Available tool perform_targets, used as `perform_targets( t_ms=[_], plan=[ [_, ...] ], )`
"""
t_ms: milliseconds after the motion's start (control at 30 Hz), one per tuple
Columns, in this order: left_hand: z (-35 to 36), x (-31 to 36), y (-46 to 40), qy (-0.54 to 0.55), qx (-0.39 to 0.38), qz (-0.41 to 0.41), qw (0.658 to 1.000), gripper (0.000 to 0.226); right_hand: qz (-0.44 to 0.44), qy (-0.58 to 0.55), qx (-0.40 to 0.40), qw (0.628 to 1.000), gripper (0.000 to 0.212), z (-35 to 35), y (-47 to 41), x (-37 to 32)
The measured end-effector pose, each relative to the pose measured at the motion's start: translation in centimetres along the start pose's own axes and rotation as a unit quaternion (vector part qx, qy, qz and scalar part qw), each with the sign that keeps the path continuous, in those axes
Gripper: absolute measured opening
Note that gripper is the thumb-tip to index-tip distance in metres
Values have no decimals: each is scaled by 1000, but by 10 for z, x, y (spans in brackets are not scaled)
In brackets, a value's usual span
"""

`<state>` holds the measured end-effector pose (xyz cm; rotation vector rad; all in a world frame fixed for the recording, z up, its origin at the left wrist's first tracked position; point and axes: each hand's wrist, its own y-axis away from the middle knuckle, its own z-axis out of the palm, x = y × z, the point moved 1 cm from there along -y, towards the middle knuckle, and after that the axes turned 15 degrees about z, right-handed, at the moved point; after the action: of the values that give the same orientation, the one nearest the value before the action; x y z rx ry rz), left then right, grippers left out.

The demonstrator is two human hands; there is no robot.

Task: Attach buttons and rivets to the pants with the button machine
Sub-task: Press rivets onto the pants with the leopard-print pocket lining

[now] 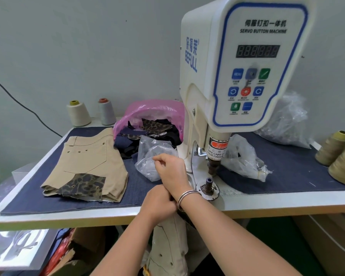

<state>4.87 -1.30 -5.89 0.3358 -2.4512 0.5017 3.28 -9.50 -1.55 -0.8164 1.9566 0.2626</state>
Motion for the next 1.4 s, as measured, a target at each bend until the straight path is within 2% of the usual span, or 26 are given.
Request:
perform_targets(
  t_ms=[333,533,633,900,1100,1200,1267,1333,1400],
  plan=[
    [1,0,-1,-24,6,11,1000,24,-8,-6,-44,999,22,-3,0,-2],
    [0,4,0,-16,-3,0,1000,14,24,-15,-35,999,27,-2,-3,3],
    [-1,3,0,-13,-4,-3,1000,23,15,-25,-16,999,25,-1,-3,4],
    [-1,2,1,-17,1,-8,1000,10,1,-58,18,998,18,0,-2,8],
    [-4,6,0,-4,-1,-9,1000,15,2,-91,15,996,13,-5,5,2],
    [-5,6,0,-1,-2,16,1000,27,-29,-151,11,988,7,-19,28,-1],
    [-5,7,0,-10,-9,41,999,23,-27,-209,-1,977,14,-39,55,8],
    [-5,6,-1,-21,-11,57,998,12,-6,-248,2,969,16,-64,83,28],
    [-5,5,-2,-22,-14,57,998,12,50,-268,33,962,19,-89,95,48]
  ],
)
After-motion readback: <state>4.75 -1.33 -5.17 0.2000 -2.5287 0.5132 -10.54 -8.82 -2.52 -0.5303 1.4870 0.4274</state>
